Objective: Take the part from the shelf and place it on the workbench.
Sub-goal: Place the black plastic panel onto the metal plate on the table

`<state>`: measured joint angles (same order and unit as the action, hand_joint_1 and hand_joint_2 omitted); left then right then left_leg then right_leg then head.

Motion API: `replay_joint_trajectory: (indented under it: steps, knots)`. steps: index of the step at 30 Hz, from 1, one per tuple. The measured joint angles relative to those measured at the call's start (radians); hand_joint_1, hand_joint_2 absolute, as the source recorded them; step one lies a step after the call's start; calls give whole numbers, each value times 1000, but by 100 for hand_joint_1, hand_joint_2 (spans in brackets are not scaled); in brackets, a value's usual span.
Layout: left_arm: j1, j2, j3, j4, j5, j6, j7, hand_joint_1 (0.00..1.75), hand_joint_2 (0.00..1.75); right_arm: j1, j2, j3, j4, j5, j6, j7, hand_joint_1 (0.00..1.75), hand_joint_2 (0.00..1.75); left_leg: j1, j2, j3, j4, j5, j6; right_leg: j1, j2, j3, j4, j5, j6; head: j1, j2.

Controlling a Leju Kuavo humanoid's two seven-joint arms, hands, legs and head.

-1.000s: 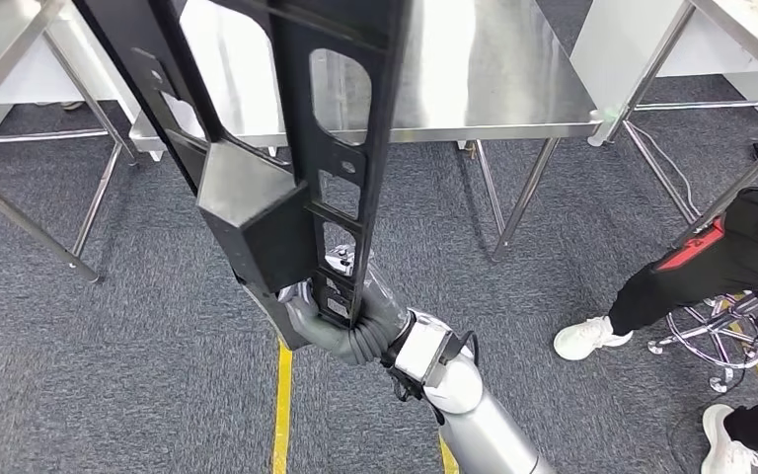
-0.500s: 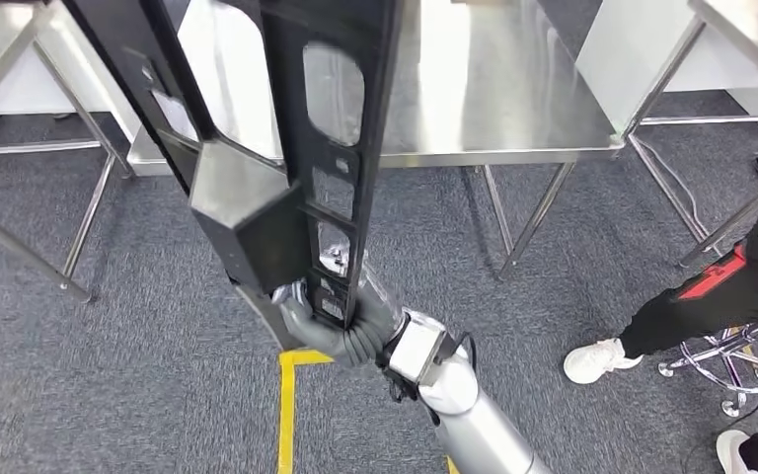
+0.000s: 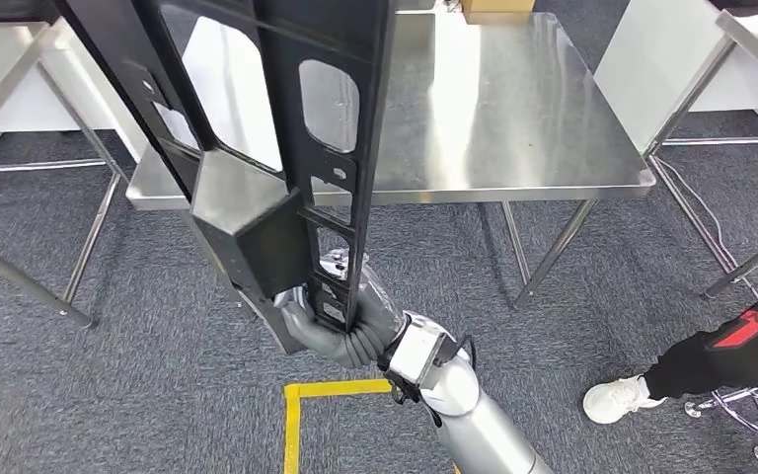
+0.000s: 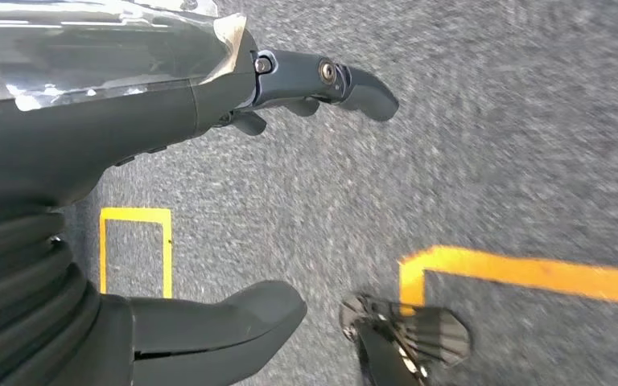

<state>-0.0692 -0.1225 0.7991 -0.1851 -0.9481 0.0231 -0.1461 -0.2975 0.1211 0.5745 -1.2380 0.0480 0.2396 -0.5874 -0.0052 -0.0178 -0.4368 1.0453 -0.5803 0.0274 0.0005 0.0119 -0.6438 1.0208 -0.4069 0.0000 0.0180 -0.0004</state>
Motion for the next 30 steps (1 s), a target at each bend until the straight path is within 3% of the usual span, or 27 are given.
replay_joint_trajectory:
  steps: [2,4,6,7,8,9,11,12,13,15,16,19,21,22,23,25,26,27,30]
  knots:
    - [-3,-1,-1,0,-1,0,0,0,175,-3,4,0,0,-1,-1,-1,175,175,6,4,-64,95,-3,-12,-8,1,27,-5,-18,-8,-1,0]
    - [1,-1,-1,0,-2,0,0,0,175,-2,5,-1,2,0,-2,-1,175,175,14,9,-152,186,-44,-25,-8,3,54,-6,-44,-11,-2,0]
    - [6,1,0,0,-2,0,1,0,175,-1,5,-1,6,0,-3,0,175,175,20,12,-219,199,-90,-35,-10,7,91,-7,-74,-9,-2,0]
    - [8,2,0,0,-3,1,1,0,175,-1,5,-1,7,0,-3,0,175,175,22,13,-236,173,-85,-39,-12,8,113,-7,-91,-6,-2,0]
    - [9,3,0,0,-3,1,1,0,175,-1,5,-1,9,0,-3,0,175,175,24,14,-245,127,-40,-41,-14,9,135,-7,-109,-3,-2,0]
    - [10,4,0,0,-3,1,1,0,175,-1,5,-1,10,0,-3,0,175,175,25,17,-247,80,35,-41,-14,8,156,-6,-126,2,-1,0]
    - [12,4,0,1,-3,0,1,0,175,-2,5,-1,13,0,-3,0,175,175,21,21,-240,21,145,-29,-11,10,179,-8,-155,15,-2,0]
    - [13,4,0,1,-3,0,2,0,175,-3,5,0,14,0,-3,0,175,175,17,21,-236,14,164,-20,-9,11,186,-6,-161,24,-1,0]
    - [13,4,0,1,-3,0,2,0,175,-3,6,0,14,0,-3,0,175,175,15,19,-229,11,154,-9,-9,13,184,0,-159,34,-1,0]
    - [11,3,1,0,-2,1,3,0,175,-5,6,0,13,-1,-3,-1,175,175,15,15,-211,-1,147,6,-12,9,167,43,-146,48,3,0]
    - [10,3,1,0,-2,0,3,0,175,-6,6,0,13,-2,-3,-1,175,175,16,14,-198,-5,141,13,-13,6,139,87,-143,51,5,0]
    - [8,4,1,0,-2,0,3,0,175,-8,5,0,15,-2,-4,-2,175,175,14,11,-160,-18,116,25,-11,0,10,259,-192,36,7,0]
    - [9,4,1,0,-2,0,3,0,175,-8,3,0,18,-2,-5,-2,175,175,12,8,-130,-21,93,27,-9,0,-57,294,-231,27,7,0]
    - [9,4,1,0,-2,0,3,0,175,-8,2,0,20,-2,-5,-2,175,175,11,7,-113,-21,80,27,-9,0,-70,268,-228,29,7,0]
    - [10,3,2,0,-2,0,2,0,175,-8,2,0,22,-3,-6,-2,175,175,9,5,-95,-21,66,27,-8,0,-70,217,-199,35,7,0]
    - [9,3,2,0,-2,1,2,0,175,-8,-1,1,24,-3,-6,-2,175,175,6,3,-65,-22,38,23,-2,-6,-58,92,-93,48,6,0]
    - [9,2,3,0,-2,0,1,0,175,-7,-2,1,26,-3,-7,-1,175,175,5,2,-55,-25,24,19,3,-9,-49,48,-50,46,6,0]
    - [9,1,4,0,-2,0,1,0,175,-7,-2,1,27,-3,-7,-1,175,175,4,2,-40,-25,16,15,7,-11,-40,20,-23,39,6,0]
    - [5,-1,7,0,-2,0,1,0,175,-13,5,0,28,-6,-10,0,175,175,5,6,-17,3,12,1,5,-7,2,0,-11,4,4,0]
